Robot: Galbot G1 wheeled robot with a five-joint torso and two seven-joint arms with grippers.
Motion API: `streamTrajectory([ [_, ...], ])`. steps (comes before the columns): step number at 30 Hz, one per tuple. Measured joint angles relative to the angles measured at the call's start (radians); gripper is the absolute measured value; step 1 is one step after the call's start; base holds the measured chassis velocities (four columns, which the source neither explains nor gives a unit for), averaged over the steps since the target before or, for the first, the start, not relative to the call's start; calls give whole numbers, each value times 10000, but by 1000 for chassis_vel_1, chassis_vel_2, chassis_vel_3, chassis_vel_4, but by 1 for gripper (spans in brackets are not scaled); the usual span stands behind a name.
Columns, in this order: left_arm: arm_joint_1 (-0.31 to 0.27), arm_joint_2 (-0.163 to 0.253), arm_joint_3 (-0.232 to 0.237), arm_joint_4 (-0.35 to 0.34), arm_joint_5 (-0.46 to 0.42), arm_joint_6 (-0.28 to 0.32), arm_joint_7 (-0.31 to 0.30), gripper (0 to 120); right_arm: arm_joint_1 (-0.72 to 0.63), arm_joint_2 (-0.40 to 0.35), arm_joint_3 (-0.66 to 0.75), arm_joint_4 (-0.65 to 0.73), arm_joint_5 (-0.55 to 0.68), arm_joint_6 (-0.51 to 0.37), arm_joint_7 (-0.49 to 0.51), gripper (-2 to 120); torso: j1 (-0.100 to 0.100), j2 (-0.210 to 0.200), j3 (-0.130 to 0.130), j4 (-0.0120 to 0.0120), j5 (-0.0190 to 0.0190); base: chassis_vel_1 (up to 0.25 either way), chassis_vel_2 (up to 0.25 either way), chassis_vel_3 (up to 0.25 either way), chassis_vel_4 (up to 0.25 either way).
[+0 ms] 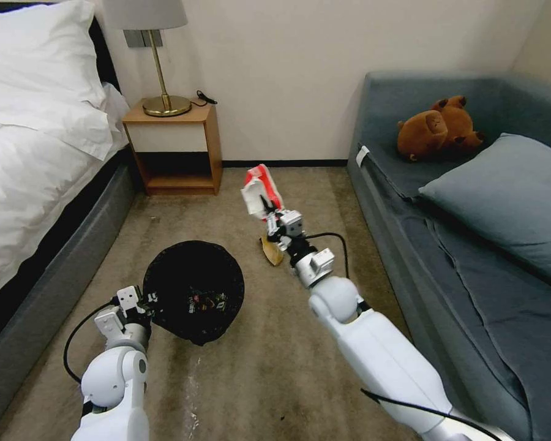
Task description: Pick up the trash bin, then pick up the garbage on the floor and place it into the trash bin.
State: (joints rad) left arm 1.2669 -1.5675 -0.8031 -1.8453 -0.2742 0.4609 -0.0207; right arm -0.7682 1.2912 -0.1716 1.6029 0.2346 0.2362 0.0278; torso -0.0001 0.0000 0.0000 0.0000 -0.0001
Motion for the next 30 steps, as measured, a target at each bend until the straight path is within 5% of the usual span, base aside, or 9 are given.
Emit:
streamTrajectory([
  [16,7,-71,176,-127,93,1,-10,1,-619,258,-999,-343,-947,304,-103,0,0,0,0,0,1,0,0,0,0],
  [30,81,-190,274,-246,175,47,7,1,200,412,-2697,-2132,-1522,634,246,0,0,0,0,0,0,0,0,0,0],
])
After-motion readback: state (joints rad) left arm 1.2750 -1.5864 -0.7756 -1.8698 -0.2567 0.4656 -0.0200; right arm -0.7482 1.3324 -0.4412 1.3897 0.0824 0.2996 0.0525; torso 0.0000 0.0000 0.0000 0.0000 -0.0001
